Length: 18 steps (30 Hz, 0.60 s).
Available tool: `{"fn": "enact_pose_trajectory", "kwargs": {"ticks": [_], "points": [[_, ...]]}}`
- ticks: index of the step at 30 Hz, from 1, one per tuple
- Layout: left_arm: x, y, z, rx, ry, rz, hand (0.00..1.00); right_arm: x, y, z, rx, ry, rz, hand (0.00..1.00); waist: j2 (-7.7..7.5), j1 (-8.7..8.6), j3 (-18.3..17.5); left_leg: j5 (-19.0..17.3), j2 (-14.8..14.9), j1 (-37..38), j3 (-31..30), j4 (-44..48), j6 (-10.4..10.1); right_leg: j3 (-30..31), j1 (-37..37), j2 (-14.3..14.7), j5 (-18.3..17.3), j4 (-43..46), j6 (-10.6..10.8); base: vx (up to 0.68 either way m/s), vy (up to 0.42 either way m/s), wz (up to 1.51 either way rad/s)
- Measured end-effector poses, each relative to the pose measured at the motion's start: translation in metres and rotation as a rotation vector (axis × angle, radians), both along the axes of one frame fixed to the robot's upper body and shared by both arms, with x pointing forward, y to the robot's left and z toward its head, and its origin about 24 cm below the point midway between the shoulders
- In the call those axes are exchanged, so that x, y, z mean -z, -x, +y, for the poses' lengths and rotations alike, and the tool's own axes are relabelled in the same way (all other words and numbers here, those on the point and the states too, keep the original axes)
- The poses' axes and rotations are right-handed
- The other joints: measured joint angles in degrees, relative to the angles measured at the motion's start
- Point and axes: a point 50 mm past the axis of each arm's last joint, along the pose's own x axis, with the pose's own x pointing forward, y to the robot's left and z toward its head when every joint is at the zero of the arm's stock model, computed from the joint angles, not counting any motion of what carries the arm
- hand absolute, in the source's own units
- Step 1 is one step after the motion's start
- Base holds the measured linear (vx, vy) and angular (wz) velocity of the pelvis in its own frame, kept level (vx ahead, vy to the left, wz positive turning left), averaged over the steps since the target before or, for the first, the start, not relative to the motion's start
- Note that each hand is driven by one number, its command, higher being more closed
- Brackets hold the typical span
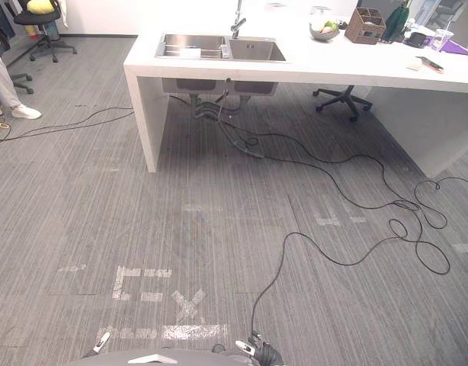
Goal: Walk over to the sink, pick up the cup, carry it to the dishwasher, place the cup inside the dishwasher, then close the dishwasher door
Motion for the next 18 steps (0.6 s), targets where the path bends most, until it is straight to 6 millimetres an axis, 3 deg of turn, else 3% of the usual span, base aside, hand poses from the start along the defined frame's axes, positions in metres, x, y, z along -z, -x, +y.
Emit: {"fn": "enact_pose_trajectory", "kwargs": {"ticks": [3, 6, 8, 9, 11, 12, 13, 14, 17, 18], "points": [[0.0, -0.001, 0.0, -0.004, -0.011, -0.011, 0.0, -0.001, -0.002, 0.0, 0.004, -0.002, -0.025, 0.0, 0.14, -0.04, 0.46, -0.17, 0.03, 0.91, 0.59, 0.0, 0.0, 0.61, 0.67, 0.03, -0.1, 0.15, 0.14, -0.06, -0.023, -0.11], [-0.001, -0.007, -0.001, -0.012, -0.04, -0.031, 0.0, -0.003, -0.004, -0.001, 0.017, -0.001, -0.054, 0.0, -0.07, -0.16, 1.24, -0.98, -0.14, 0.9, 0.51, 0.04, 0.33, 0.39, -1.75, -0.37, -3.7, 6.24, 0.48, -0.06, -0.012, 0.02], [-0.001, -0.007, 0.0, -0.018, -0.061, -0.029, 0.0, -0.004, -0.005, -0.001, 0.059, -0.009, -0.073, 0.0, -0.48, -0.32, 1.38, -1.68, -1.26, 1.5, 0.48, 0.09, 1.09, -1.2, -4.94, -2.46, -8.36, 14.35, 2.63, -0.02, 0.017, 0.18], [-0.002, -0.007, 0.0, -0.032, -0.078, -0.027, 0.0, -0.004, -0.003, -0.001, 0.091, -0.01, -0.079, 0.0, -0.61, -0.4, 1.43, -2.47, -2.21, 2.05, 0.18, 0.32, 1.95, -2.37, -6.71, -4.38, -11.48, 19.94, 6.37, 0.04, 0.032, 0.25], [-0.002, -0.01, 0.001, -0.077, -0.103, -0.025, 0.0, -0.007, -0.01, -0.005, 0.128, 0.005, -0.128, 0.0, -0.85, -0.72, 2.9, -3.02, -3.18, 1.99, -0.79, 1.59, 3.13, -2.29, -14.17, -6.76, -10.98, 36.95, 5.3, 0.04, 0.022, 0.25], [-0.003, -0.014, 0.002, -0.112, -0.123, -0.025, 0.0, -0.01, -0.021, -0.004, 0.141, -0.004, -0.168, 0.0, -0.14, -1.37, 4.74, -4.43, -2.75, 2.73, -1.05, 4.13, 3.72, -2.4, -19.02, -7.59, -9.72, 47.23, 3.81, 0.06, 0.013, 0.28], [-0.003, -0.013, 0.003, -0.176, -0.137, -0.008, 0.0, -0.009, -0.017, -0.003, 0.14, -0.012, -0.154, 0.0, -0.68, -1.41, 5.96, -5.9, -1.88, 3.23, -1.01, 5.81, 3.7, -2.86, -21.4, -7.49, -11.14, 49.95, 3.74, 0.08, 0.031, 0.25], [-0.003, -0.012, 0.004, -0.212, -0.142, 0.003, 0.0, -0.008, -0.015, -0.001, 0.148, -0.019, -0.151, 0.0, -0.75, -1.21, 5.95, -6.51, -1.52, 3.63, -1.04, 6.25, 3.52, -3.15, -22.36, -7.42, -11.48, 49.46, 3.57, 0.13, 0.032, 0.1], [-0.003, -0.012, 0.006, -0.3, -0.156, 0.009, 0.0, -0.008, -0.011, 0.003, 0.183, -0.036, -0.158, 0.0, -1.0, -1.36, 5.91, -9.45, 0.25, 3.69, -1.19, 8.41, 2.54, -5.44, -25.17, -6.72, -10.55, 37.11, 2.98, 0.25, 0.001, 0.0], [-0.003, -0.015, 0.005, -0.314, -0.156, 0.008, 0.0, -0.008, -0.008, 0.003, 0.203, -0.038, -0.164, 0.0, -0.66, -1.38, 6.07, -11.64, 1.28, 3.63, -1.23, 10.36, 1.87, -5.63, -25.68, -5.78, -8.06, 27.39, 2.82, 0.37, -0.067, -0.05]]}}
